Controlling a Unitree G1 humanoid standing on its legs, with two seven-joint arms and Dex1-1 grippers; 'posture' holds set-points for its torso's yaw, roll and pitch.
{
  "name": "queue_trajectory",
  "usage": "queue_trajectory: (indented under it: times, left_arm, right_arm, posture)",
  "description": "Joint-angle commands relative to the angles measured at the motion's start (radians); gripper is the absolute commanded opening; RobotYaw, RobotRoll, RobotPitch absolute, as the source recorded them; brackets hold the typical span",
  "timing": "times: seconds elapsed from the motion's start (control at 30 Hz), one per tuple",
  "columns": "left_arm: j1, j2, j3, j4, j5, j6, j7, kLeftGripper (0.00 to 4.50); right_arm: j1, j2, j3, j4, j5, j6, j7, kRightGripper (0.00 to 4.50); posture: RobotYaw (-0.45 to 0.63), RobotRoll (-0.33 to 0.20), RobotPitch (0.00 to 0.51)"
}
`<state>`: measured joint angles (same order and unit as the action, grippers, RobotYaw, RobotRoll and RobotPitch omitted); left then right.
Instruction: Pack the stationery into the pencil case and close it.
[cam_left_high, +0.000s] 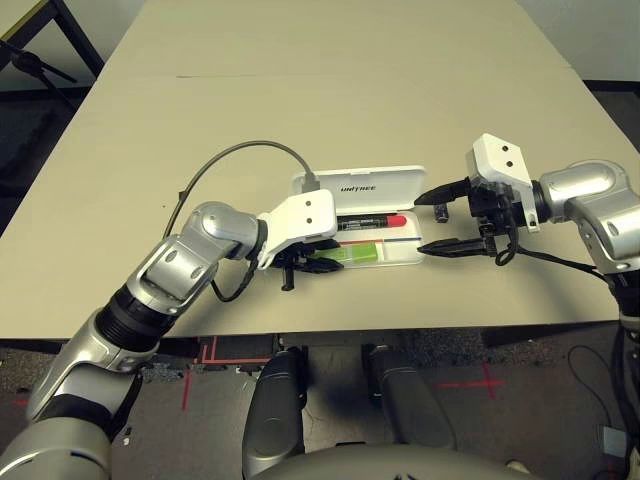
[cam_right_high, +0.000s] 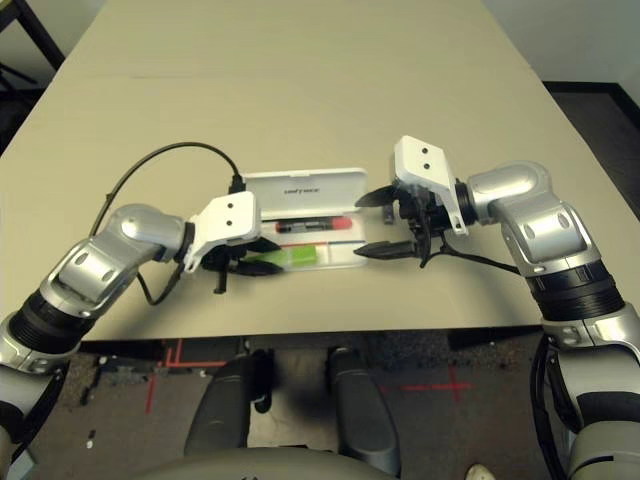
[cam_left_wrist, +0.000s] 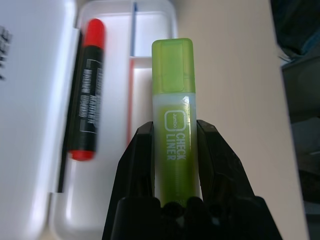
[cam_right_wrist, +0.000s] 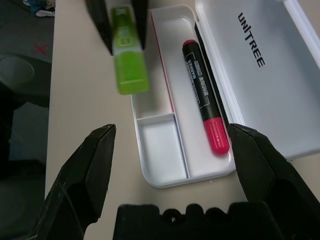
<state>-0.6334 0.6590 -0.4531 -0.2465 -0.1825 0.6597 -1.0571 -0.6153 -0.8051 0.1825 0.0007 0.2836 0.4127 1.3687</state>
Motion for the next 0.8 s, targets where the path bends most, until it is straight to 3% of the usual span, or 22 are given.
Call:
queue_trajectory:
  times: [0.03,0.6,0.8]
  left_arm:
    - [-0.012,-0.019,-0.023,0.021,0.025,-0.017,-0.003,1.09]
    - [-0.001,-0.045,-0.021,0.013,0.038,-0.01,-0.016,1.09]
    - [0.008,-0.036,0.023,-0.013,0.02,-0.006,-0.011,3.33]
  right_arm:
    - [0.017,-0.003,-0.007,-0.028,0.004,0.0,-0.01,4.5]
    - [0.029,0.009,0.007,-0.023,-0.004,-0.026,-0.024,4.5]
    - [0.026,0.011,0.007,-0.009,-0.013,-0.038,-0.023,4.5]
  posture:
    - [-0.04,0.0,0.221]
    - [-0.04,0.0,0.22]
    - [-0.04,0.0,0.216]
